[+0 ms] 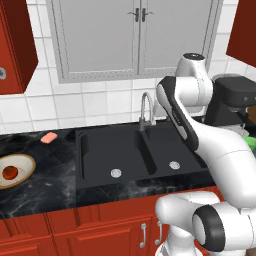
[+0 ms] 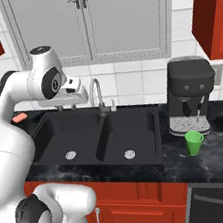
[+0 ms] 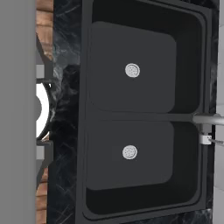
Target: Move the cup from next to the sink to the open cabinet. Then, move the bowl with the tomato to the fridge to clear the area for faucet cleaning.
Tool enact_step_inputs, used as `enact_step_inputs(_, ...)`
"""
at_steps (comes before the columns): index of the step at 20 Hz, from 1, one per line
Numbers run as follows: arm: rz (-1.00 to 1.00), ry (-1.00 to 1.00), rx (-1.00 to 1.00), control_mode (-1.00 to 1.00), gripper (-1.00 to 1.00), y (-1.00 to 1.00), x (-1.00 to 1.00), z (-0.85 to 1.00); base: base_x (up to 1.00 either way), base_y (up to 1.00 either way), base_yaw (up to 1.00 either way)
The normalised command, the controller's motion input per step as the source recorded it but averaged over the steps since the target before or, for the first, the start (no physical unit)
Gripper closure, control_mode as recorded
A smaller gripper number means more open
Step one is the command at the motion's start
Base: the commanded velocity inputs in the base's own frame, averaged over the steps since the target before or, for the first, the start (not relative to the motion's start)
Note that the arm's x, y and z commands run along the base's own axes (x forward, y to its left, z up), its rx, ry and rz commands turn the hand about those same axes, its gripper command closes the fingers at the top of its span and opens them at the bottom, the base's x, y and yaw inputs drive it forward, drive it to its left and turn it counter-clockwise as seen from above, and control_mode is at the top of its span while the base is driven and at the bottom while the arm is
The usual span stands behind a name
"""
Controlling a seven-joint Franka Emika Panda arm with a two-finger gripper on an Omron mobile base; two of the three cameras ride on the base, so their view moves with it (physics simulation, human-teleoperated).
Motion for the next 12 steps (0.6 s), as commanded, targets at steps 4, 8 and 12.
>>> enact_step_inputs(4,-0.01,0.01,0.00,-1.00,-1.00,-0.01,-0.20,-0.05,0.00,0.00,0.00)
enact_step_inputs(8,-0.02,0.00,0.00,-1.00,-1.00,-0.02,-0.13,0.00,0.00,0.00,0.00)
enact_step_inputs(12,-0.03,0.01,0.00,-1.00,-1.00,-0.05,-0.18,-0.02,0.00,0.00,0.00)
